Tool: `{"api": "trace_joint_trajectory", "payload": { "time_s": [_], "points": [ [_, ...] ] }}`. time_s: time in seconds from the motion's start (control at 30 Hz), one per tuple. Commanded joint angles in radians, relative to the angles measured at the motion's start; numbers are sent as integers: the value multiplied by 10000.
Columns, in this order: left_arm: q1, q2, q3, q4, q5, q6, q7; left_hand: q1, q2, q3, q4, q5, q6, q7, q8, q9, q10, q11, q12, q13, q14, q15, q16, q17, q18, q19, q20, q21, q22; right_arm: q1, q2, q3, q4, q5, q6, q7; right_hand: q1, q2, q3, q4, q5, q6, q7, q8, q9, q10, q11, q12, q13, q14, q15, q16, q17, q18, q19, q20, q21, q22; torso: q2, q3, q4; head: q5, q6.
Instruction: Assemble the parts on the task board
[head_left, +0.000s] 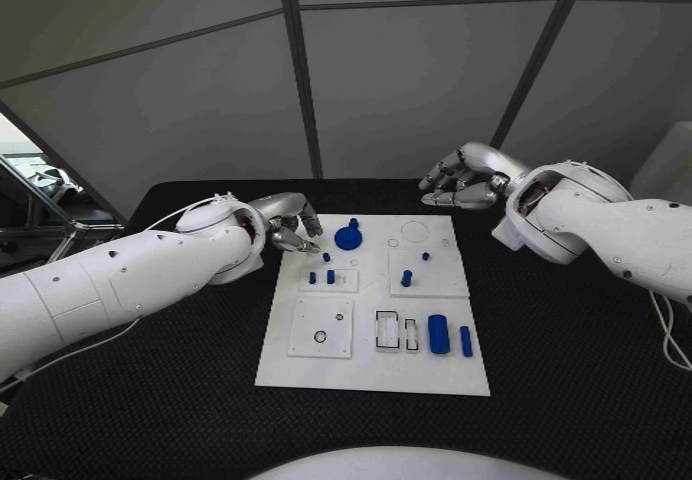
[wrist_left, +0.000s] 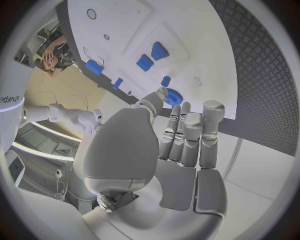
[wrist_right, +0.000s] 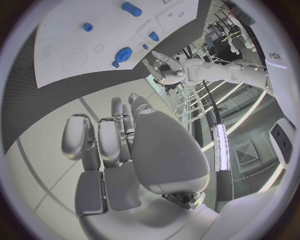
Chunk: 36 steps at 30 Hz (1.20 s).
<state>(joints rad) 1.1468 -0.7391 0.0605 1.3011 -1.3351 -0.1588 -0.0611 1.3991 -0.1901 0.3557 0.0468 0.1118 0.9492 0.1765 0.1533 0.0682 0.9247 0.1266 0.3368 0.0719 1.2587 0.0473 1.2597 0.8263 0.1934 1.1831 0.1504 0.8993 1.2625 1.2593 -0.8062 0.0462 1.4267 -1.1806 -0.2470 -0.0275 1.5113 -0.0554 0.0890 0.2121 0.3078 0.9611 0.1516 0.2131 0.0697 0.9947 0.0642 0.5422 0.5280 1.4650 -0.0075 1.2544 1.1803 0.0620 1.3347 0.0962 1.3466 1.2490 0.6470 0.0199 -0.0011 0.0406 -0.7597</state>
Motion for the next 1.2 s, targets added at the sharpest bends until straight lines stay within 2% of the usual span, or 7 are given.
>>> {"api": "trace_joint_trajectory", "payload": {
  "time_s": [0.03,0.17,0.3,0.5,0.63,0.73,1.2],
  "points": [
    [35,-308,131,217,3007,-989,910,49,185,31,9,37,214,37,107,18,190,-26,116,22,-227,-9,-260,-490,-429,-116,-15,-275,-130,-92,-12,-32,54,-1992,526,-334,157,-77,246,-7,-198,177,-62,-8,-3,63,44,-773,-710,337,-33,-15,13,138,64,37,17,110,-19,-4,18,-135,62],
    [45,-629,206,457,5674,-1283,1957,297,500,455,-50,47,593,-27,307,57,647,-128,363,75,-426,-106,-541,-1084,-371,-203,-89,-583,-275,-281,-34,-67,160,-3205,637,-480,179,-276,589,9,-301,319,-104,-207,-19,374,49,-1694,-1661,369,-8,36,49,120,136,47,75,208,-32,-7,12,-126,143],
    [36,-888,216,792,8462,-1327,3276,170,421,605,-15,18,594,-20,355,22,647,-155,435,49,-1300,-114,-1651,-2817,-107,-1065,-135,-2213,-1054,-509,-45,-222,272,-4317,596,-720,136,-392,880,2,-557,365,-108,-398,-17,482,104,-2261,-2313,394,30,119,110,103,190,74,129,293,-31,-7,11,-209,224],
    [13,-1115,193,1115,11211,-1046,4615,-74,432,374,129,-2,491,12,391,2,550,-115,554,40,-1535,-85,-2236,-3311,-102,-1277,-94,-2892,-1488,-803,21,-340,341,-5205,640,-962,52,-555,995,-2,-752,195,-91,-593,-39,353,159,-2565,-2651,385,68,119,87,108,161,112,103,267,-11,-16,-16,-271,263],
    [0,-1217,187,1214,12010,-927,4977,-86,482,349,149,2,472,19,398,1,532,-103,579,40,-1550,-78,-2293,-3374,-105,-1276,-87,-2975,-1548,-944,101,-365,329,-5504,707,-1070,-5,-650,1042,-16,-817,70,-16,-712,-42,296,220,-2699,-2830,373,116,105,58,119,119,144,62,219,-7,-6,-5,-339,265],
    [-14,-1283,184,1261,12434,-845,5114,-69,529,341,149,8,471,26,412,3,539,-103,611,45,-1561,-76,-2330,-3420,-105,-1272,-84,-3035,-1593,-1035,196,-377,287,-5699,742,-1155,-47,-735,1144,-67,-867,-4,262,-831,-30,252,407,-2867,-3105,336,260,17,-63,139,30,257,-30,109,7,9,0,-356,274],
    [-45,-1340,177,1310,12792,-656,5137,-93,556,280,165,-2,465,63,440,6,548,-89,674,56,-1584,-63,-2395,-3502,-107,-1263,-77,-3142,-1672,-1140,547,-385,7,-6046,935,-1328,19,-699,1404,-182,-897,45,277,-899,-15,302,443,-2984,-3393,346,291,85,-16,145,55,321,-11,139,22,-5,11,-358,185]
  ]
}}
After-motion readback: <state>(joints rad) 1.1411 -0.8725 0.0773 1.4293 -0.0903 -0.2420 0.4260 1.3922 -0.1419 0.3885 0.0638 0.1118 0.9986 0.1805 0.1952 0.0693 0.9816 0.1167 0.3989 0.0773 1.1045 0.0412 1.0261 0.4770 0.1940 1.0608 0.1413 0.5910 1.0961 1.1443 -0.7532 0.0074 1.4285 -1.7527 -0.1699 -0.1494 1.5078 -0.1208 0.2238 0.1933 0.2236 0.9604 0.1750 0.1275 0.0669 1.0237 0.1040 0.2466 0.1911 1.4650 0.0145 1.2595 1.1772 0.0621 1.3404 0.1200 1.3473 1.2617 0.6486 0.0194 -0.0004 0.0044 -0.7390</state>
